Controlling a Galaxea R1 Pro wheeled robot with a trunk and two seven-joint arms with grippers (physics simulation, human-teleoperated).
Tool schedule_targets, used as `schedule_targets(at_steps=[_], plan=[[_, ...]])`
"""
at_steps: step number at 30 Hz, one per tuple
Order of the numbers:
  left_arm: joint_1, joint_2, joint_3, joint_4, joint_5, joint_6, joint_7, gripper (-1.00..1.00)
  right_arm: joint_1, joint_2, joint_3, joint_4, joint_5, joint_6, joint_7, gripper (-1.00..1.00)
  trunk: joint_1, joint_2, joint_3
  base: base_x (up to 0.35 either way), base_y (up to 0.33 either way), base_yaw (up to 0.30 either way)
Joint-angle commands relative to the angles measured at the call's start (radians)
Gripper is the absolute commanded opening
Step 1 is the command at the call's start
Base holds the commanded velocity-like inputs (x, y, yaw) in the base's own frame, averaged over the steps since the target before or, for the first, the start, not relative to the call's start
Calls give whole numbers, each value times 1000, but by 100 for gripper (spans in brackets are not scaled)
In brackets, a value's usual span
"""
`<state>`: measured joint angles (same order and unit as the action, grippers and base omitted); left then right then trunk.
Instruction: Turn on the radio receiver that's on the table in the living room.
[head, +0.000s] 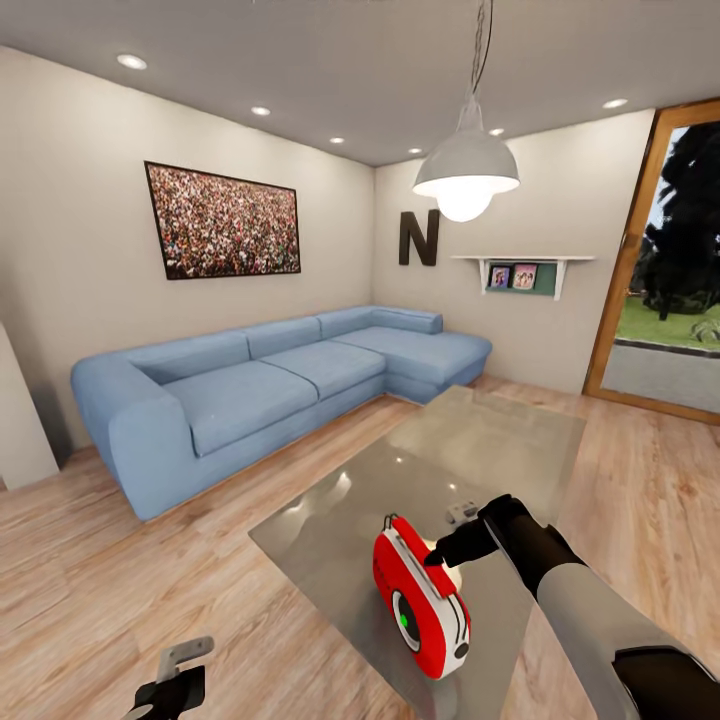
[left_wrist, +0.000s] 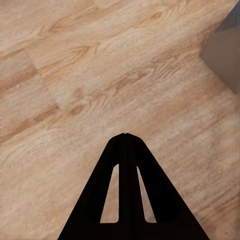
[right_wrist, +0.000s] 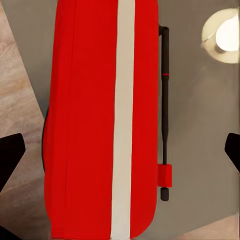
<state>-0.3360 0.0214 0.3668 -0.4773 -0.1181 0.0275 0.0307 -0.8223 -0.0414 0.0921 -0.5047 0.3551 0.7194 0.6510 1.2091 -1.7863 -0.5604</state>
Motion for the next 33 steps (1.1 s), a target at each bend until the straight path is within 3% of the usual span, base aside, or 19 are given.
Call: schedule_targets(at_steps=[1, 16, 33], plan=[[0, 0, 0, 0, 0, 0, 0, -100, 0, 0, 0, 0, 0, 0, -1, 100, -4, 7, 3, 0, 0, 0], [0, 0, 0, 0, 0, 2, 0, -100, 0, -1, 0, -1, 6, -3, -15, 100, -61, 112, 50, -8, -3, 0], [0, 1, -2, 9, 0, 3, 0, -100, 0, -6, 0, 6, 3, -10, -16, 100, -127, 231, 103, -274, -147, 0]])
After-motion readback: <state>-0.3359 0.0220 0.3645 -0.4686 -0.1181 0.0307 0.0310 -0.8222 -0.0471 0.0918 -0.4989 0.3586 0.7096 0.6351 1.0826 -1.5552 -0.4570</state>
